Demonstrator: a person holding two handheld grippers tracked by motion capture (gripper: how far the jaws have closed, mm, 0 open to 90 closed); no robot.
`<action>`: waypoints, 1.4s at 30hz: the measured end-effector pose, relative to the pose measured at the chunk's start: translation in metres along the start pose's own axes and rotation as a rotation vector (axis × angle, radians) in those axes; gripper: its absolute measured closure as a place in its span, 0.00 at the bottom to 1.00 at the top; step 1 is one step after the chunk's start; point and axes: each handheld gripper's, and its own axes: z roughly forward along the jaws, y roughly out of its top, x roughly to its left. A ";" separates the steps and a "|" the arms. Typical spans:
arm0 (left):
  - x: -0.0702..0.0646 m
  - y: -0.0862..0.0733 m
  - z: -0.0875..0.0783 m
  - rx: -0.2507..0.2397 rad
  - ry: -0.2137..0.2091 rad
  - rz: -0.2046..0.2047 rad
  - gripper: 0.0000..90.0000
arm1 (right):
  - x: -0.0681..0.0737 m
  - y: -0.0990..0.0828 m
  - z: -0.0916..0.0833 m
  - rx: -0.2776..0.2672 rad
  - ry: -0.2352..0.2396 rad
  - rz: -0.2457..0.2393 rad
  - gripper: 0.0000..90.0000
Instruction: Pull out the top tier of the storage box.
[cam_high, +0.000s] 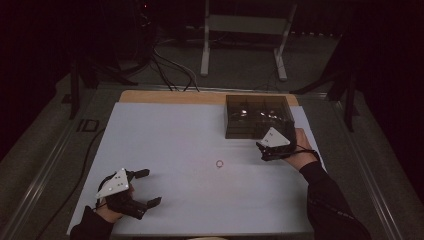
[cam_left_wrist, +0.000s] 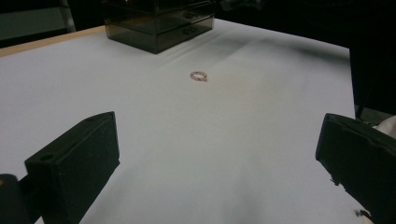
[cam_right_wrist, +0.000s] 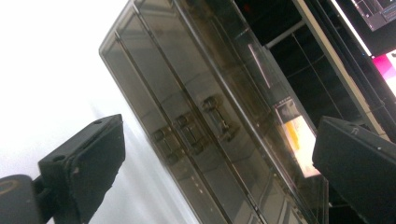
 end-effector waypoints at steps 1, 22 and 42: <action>0.000 0.000 0.000 0.003 0.001 0.000 0.01 | 0.000 0.000 0.001 0.008 -0.001 -0.003 0.03; 0.000 0.000 0.000 -0.003 0.000 0.000 0.01 | 0.014 -0.002 0.013 0.124 -0.120 -0.175 0.28; 0.000 0.000 0.000 0.005 0.001 -0.001 0.01 | 0.030 -0.001 0.025 0.194 -0.261 -0.407 0.46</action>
